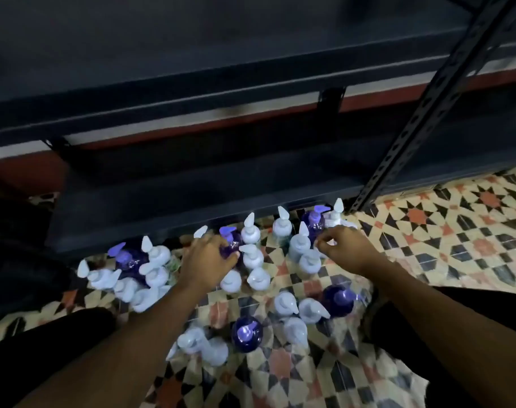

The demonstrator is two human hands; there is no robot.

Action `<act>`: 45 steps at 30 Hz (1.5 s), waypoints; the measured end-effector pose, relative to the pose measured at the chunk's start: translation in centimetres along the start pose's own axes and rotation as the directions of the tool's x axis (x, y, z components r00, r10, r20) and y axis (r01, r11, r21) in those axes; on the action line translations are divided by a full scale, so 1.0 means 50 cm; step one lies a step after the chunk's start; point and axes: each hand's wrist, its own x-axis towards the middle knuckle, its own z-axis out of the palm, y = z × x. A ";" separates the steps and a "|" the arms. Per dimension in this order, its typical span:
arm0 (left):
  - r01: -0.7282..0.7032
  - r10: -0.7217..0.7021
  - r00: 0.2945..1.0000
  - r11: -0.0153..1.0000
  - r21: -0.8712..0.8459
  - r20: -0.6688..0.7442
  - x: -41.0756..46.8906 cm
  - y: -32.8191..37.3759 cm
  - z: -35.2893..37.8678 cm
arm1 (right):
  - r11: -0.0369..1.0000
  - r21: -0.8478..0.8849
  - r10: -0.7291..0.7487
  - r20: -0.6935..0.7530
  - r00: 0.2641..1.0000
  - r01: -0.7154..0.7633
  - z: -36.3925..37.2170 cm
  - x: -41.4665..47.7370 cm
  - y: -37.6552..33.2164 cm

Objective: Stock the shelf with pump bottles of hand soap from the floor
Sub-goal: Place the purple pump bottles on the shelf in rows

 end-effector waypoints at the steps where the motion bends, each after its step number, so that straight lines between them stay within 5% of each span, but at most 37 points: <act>1: -0.020 0.020 1.000 0.998 0.067 -0.007 0.004 -0.005 0.014 | 1.000 -0.007 0.009 -0.021 1.000 -0.009 0.012 0.014 0.013; 10: 0.003 0.023 0.994 0.971 0.238 -0.104 0.055 -0.030 0.094 | 0.970 -0.206 0.129 -0.013 0.992 -0.129 0.048 0.115 0.034; 18: 0.160 -0.146 0.980 0.982 0.102 -0.139 0.084 -0.035 0.114 | 0.955 -0.250 0.168 0.017 0.986 -0.159 0.041 0.183 0.056; 28: 0.092 -0.066 0.991 0.967 0.236 -0.116 0.125 -0.051 0.116 | 0.893 -0.421 0.166 -0.022 0.986 -0.160 0.061 0.211 0.068; 45: 0.023 0.009 0.996 0.928 0.371 -0.085 0.144 -0.073 0.138 | 0.897 -0.335 0.292 -0.041 0.955 -0.289 0.091 0.263 0.084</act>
